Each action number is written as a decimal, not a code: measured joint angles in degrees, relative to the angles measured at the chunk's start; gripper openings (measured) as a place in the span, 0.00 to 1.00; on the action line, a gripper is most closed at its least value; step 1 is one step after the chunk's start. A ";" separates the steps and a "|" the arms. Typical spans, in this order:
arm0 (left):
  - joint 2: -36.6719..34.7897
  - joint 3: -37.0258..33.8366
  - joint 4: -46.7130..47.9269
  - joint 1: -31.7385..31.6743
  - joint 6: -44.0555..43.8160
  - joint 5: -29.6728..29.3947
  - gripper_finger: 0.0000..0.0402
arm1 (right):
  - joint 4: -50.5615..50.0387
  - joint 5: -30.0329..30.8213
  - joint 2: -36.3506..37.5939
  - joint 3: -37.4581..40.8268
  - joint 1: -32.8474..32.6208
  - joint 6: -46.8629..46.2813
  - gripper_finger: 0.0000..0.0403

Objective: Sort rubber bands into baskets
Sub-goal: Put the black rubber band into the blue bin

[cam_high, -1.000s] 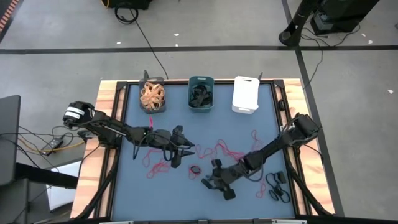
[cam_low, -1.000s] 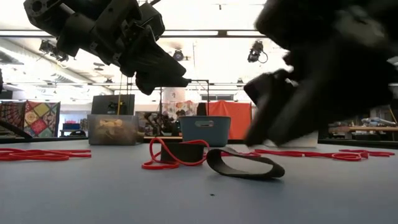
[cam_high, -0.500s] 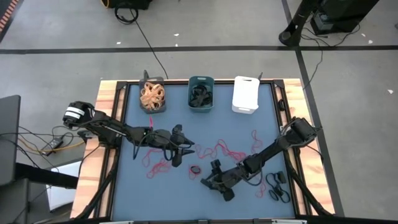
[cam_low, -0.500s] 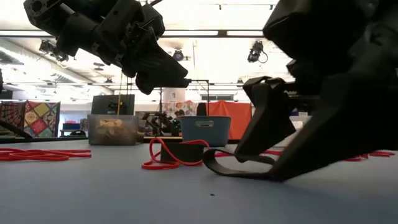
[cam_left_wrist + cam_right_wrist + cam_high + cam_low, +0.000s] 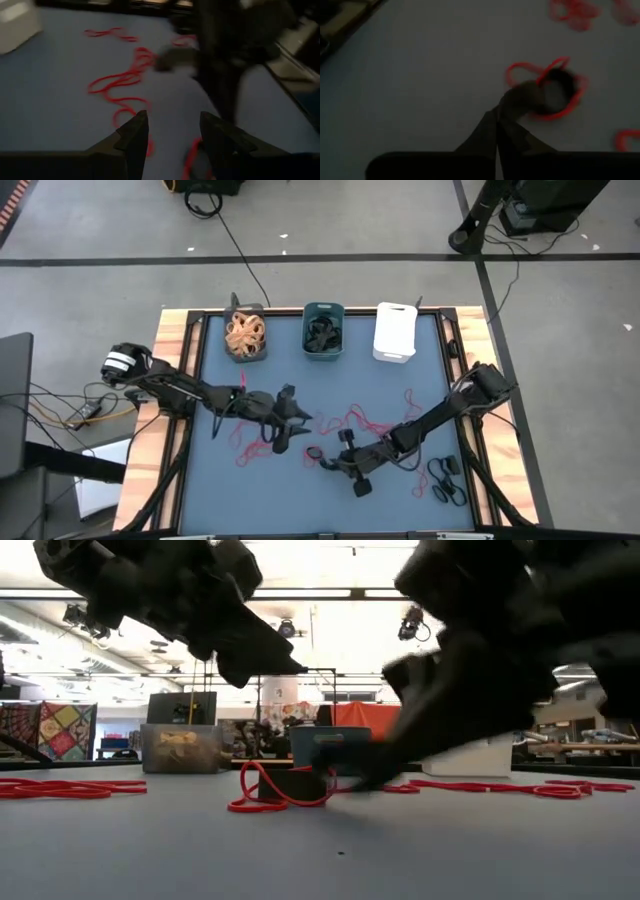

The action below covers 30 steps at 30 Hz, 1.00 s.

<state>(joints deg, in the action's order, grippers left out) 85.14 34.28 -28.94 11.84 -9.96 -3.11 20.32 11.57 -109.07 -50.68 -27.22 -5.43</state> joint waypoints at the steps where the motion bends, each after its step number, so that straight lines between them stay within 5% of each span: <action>1: 0.00 0.00 -0.01 0.71 1.05 0.06 0.45 | -0.48 1.17 0.80 0.00 0.02 -0.30 0.02; 7: 0.00 0.00 -1.33 4.67 5.59 0.24 0.45 | -5.89 8.32 6.12 0.00 0.06 -0.50 0.02; 16: 3.34 0.06 -8.81 8.22 14.55 -1.38 0.45 | -6.32 8.27 11.71 0.00 0.80 3.20 0.02; 21: 7.50 0.07 -15.31 8.00 14.59 -6.33 0.45 | -5.39 6.65 11.80 -0.02 1.28 4.43 0.02; 30: 10.91 0.67 -18.44 8.00 14.28 -6.71 0.42 | -3.52 6.89 11.75 -0.02 1.91 5.66 0.02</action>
<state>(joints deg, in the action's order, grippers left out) 96.06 34.95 -47.38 19.84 4.32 -9.82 16.80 18.45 -97.32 -50.70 -25.31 0.23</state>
